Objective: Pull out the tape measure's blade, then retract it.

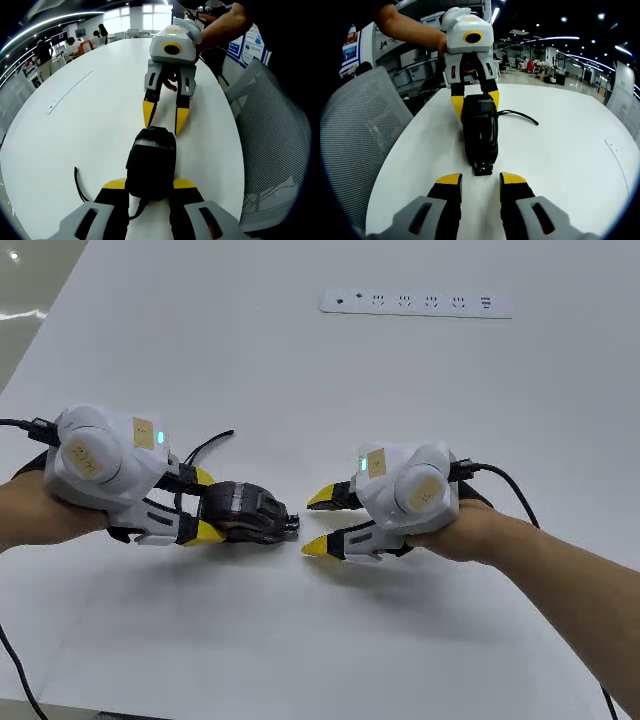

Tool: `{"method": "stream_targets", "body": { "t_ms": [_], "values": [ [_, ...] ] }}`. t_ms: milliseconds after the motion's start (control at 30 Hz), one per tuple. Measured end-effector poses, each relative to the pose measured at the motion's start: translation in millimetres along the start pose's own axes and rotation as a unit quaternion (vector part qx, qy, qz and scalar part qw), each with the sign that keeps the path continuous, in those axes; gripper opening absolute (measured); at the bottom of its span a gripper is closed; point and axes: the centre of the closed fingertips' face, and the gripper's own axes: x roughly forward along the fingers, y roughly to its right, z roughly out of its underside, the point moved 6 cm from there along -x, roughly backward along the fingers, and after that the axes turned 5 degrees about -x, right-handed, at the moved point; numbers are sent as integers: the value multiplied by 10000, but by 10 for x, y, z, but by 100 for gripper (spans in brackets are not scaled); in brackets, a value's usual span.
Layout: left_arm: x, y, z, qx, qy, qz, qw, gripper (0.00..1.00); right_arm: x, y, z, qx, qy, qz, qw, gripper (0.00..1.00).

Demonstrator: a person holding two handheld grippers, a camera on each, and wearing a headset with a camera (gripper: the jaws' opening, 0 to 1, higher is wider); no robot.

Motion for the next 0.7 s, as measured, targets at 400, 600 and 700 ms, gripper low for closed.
{"method": "stream_targets", "body": {
  "t_ms": [400,600,700],
  "values": [
    [-3,-6,-3,-29,6,17,10000,28,172,39,-85,34,-14,-75,10000,22],
    [1,-22,-17,-32,11,19,10000,28,172,50,-57,-77,-133,-59,9999,20],
    [1,-21,-20,-22,7,18,10000,28,180,50,-47,-78,-161,-52,9998,17]
  ]
}}
